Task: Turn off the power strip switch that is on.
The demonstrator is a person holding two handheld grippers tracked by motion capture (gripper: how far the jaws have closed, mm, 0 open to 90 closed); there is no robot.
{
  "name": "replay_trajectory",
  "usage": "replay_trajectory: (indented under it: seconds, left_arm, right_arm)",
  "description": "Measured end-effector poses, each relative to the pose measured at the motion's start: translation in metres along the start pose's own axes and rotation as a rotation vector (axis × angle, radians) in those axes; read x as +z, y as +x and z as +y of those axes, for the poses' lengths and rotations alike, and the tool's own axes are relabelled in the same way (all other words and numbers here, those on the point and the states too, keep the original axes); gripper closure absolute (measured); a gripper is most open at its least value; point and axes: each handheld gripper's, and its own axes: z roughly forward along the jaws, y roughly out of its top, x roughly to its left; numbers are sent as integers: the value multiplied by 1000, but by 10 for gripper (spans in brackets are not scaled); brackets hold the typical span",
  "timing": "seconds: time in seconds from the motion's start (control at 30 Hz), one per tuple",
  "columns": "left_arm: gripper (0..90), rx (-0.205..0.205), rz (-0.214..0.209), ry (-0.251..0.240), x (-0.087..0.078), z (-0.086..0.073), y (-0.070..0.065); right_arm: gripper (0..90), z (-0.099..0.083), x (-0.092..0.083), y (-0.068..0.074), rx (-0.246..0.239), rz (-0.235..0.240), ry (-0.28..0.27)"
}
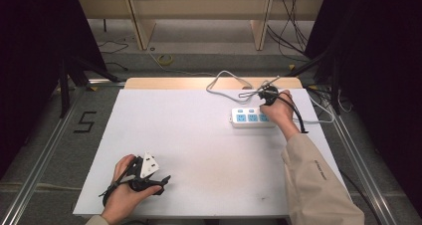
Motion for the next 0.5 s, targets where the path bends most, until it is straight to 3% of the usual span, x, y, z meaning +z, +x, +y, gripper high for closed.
replay_trajectory:
  seconds: [0.5]
  left_arm:
    - [164,-2,-4,-2,1,1,-1]
  right_arm:
    - [900,-2,0,0,7,-6,-15]
